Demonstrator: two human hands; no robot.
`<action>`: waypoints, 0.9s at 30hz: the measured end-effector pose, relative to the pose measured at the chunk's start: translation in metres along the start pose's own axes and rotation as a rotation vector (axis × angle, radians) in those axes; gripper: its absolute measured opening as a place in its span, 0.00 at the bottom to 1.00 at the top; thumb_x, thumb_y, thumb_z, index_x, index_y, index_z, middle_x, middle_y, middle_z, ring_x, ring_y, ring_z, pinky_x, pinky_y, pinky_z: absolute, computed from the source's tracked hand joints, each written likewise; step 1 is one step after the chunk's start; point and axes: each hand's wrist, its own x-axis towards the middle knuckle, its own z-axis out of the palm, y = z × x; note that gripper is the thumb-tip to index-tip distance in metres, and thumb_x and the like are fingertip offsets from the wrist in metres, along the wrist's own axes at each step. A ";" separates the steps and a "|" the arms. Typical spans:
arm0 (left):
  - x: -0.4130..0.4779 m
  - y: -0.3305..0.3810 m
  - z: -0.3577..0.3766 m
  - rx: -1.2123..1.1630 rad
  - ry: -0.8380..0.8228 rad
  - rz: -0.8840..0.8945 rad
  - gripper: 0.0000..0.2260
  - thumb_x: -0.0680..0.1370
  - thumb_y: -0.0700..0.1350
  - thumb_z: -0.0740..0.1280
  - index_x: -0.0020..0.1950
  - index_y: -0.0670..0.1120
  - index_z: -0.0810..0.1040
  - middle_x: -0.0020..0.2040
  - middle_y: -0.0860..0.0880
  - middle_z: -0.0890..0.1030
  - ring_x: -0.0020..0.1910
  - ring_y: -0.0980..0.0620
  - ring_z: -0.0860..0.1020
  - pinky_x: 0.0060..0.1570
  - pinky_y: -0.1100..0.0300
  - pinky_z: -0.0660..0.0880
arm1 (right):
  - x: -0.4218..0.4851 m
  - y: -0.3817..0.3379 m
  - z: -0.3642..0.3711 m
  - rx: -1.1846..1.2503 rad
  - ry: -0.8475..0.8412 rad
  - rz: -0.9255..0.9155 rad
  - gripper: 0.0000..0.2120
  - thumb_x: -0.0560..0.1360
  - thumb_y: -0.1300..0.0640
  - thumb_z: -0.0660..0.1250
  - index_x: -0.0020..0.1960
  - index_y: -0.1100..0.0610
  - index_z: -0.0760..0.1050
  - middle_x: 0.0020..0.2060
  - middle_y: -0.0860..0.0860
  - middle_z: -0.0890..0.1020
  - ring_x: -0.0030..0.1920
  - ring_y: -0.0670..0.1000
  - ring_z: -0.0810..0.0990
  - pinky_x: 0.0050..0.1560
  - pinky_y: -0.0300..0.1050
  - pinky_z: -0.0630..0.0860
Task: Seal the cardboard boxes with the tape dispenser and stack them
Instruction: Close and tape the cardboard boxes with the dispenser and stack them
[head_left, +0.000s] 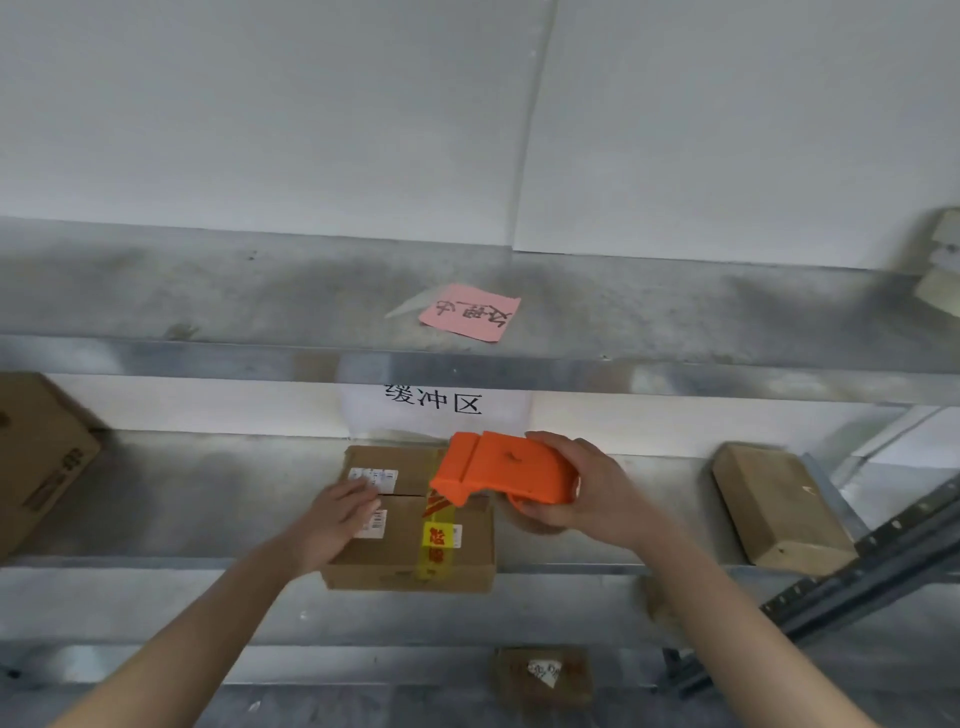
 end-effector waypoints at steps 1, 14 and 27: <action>-0.002 0.004 -0.001 -0.044 0.060 0.033 0.17 0.83 0.49 0.55 0.71 0.50 0.70 0.74 0.51 0.65 0.74 0.53 0.58 0.72 0.63 0.50 | 0.005 -0.012 0.006 0.010 -0.009 -0.020 0.38 0.65 0.45 0.79 0.70 0.39 0.65 0.57 0.45 0.74 0.57 0.42 0.73 0.54 0.27 0.64; -0.027 -0.002 -0.041 -0.963 0.025 -0.172 0.23 0.59 0.52 0.71 0.48 0.39 0.81 0.43 0.44 0.83 0.48 0.47 0.79 0.49 0.55 0.69 | 0.035 -0.075 0.073 0.071 -0.035 -0.095 0.38 0.66 0.43 0.78 0.71 0.37 0.63 0.60 0.41 0.72 0.59 0.36 0.70 0.54 0.26 0.66; -0.009 -0.078 -0.054 -0.047 0.619 0.089 0.08 0.78 0.44 0.67 0.39 0.44 0.77 0.38 0.50 0.79 0.42 0.50 0.74 0.45 0.53 0.72 | 0.052 -0.040 0.076 -0.180 -0.053 -0.099 0.43 0.60 0.27 0.71 0.70 0.27 0.55 0.57 0.38 0.68 0.57 0.45 0.74 0.54 0.51 0.79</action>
